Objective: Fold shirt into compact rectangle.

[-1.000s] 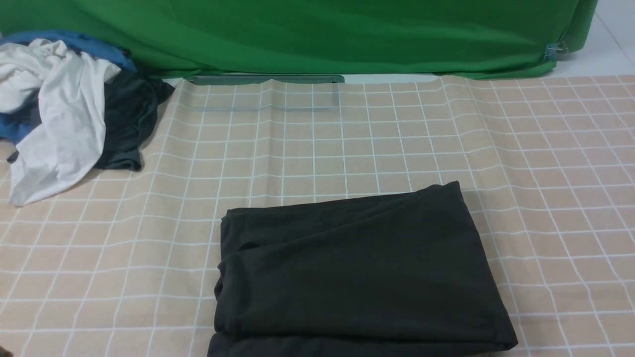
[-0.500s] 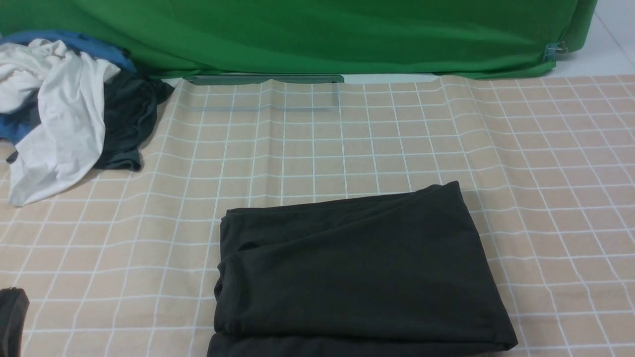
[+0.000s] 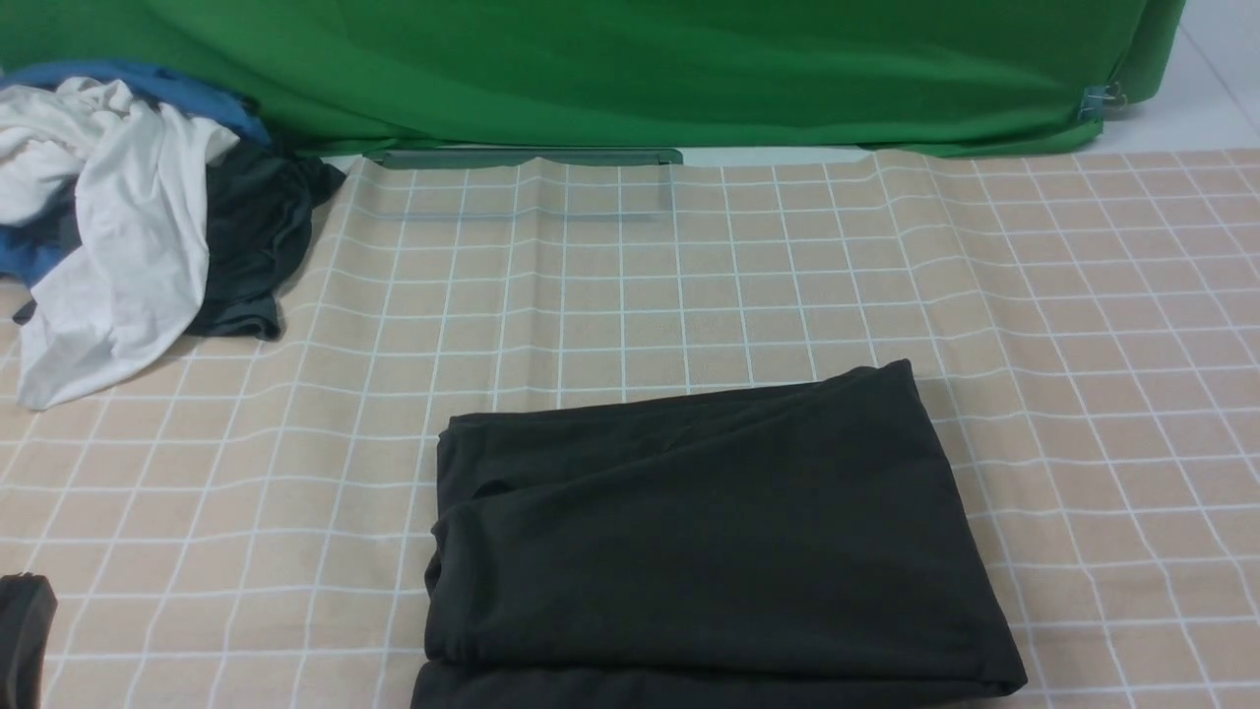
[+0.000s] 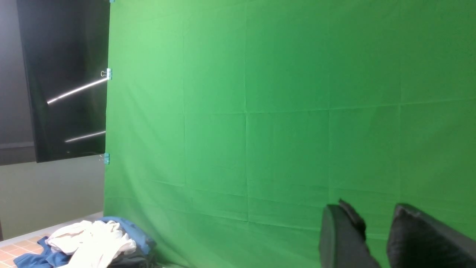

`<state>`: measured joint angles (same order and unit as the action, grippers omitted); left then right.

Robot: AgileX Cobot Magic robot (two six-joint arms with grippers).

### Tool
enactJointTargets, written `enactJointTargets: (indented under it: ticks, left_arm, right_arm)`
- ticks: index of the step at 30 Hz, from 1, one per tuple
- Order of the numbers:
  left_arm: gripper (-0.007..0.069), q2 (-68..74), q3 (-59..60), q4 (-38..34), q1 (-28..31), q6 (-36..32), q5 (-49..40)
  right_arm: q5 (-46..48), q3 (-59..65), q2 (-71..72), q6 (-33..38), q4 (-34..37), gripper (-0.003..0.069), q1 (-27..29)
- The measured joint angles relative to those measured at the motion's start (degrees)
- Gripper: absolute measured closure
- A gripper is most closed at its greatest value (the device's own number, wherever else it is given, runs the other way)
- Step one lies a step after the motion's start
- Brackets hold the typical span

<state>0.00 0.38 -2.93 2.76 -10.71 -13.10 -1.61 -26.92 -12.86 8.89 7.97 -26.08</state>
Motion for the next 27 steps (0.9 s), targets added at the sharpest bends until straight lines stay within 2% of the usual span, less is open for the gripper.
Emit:
enactJointTargets:
  ticks: [17,21,25,27]
  left_arm:
    - [0.0605,0.0,0.0,0.0,0.0,0.1,0.0]
    - [0.0605,0.0,0.0,0.0,0.0,0.1,0.0]
    - [0.0605,0.0,0.0,0.0,0.0,0.1,0.0]
    - [0.0605,0.0,0.0,0.0,0.0,0.1,0.0]
  right_arm:
    - [0.8,0.0,0.0,1.8,0.0,0.0421,0.0]
    - [6.4,0.0,0.3,4.4,-0.1,0.0421,5.0]
    - [17.1,0.4,0.3,9.4,-0.3,0.0421,14.1]
    - [19.5,1.6,0.3,10.4,-0.3,0.0421,18.5]
